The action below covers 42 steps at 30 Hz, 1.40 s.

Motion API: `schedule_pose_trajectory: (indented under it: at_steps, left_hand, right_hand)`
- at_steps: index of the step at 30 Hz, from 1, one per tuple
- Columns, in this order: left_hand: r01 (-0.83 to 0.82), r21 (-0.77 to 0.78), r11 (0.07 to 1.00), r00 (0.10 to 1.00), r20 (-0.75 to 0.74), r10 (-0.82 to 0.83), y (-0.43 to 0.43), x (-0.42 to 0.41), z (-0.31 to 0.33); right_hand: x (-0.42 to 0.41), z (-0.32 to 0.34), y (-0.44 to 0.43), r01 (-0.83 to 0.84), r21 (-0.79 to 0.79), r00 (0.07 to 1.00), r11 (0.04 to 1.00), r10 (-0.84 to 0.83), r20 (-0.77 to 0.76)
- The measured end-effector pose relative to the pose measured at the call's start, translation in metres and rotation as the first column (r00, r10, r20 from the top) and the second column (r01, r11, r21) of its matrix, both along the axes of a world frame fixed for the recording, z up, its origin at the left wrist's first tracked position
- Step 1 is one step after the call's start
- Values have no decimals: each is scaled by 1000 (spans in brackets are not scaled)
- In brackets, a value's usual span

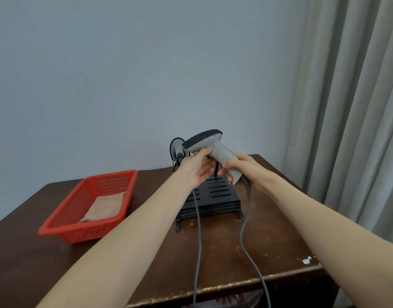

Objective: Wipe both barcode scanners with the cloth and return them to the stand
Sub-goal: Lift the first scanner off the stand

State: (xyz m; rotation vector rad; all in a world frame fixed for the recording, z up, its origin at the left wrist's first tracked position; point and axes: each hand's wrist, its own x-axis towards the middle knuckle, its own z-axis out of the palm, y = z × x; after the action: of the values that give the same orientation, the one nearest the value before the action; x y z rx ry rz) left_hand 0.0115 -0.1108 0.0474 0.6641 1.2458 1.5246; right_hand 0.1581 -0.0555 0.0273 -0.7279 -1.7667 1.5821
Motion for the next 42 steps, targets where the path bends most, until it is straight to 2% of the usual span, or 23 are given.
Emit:
schedule_pose_trajectory:
  at_steps: [7, 11, 13, 20, 25, 29, 32, 36, 42]
  left_hand:
    - [9, 15, 1000, 999, -49, -8, -3, 5, -11]
    - [34, 26, 999, 998, -60, -32, -5, 8, -14]
    - [54, 29, 998, 997, -61, -52, -8, 10, -16]
    - [135, 60, 989, 989, -74, -131, -14, 8, -17]
    - [124, 30, 992, 978, -171, -117, -19, 1, -13]
    - [53, -26, 998, 970, -235, -58, -23, -6, -14]
    - [-52, -51, 997, 980, -195, 41, -26, -21, -18]
    - [-226, 6, 974, 959, -172, 223, -27, -37, -21]
    - [-301, 27, 953, 928, -220, 300, -25, -45, -21]
  right_hand:
    - [-11, 10, -5, -14, -186, 993, 982, 35, 111]
    - [-12, 10, -4, -91, -367, 995, 926, 100, 4]
    - [-11, 11, -2, -113, -406, 993, 907, 114, -21]
    - [-8, 9, 6, -166, -449, 986, 878, 153, -66]
    - [-8, 4, 11, -213, -396, 972, 893, 236, 9]
    - [-12, 4, 10, -274, -423, 958, 864, 286, -36]
    - [-12, 6, 12, -312, -448, 947, 838, 313, -75]
    - [-12, 7, 15, -299, -435, 946, 849, 322, -20]
    - [-16, 2, 20, -290, -347, 942, 892, 331, 63]
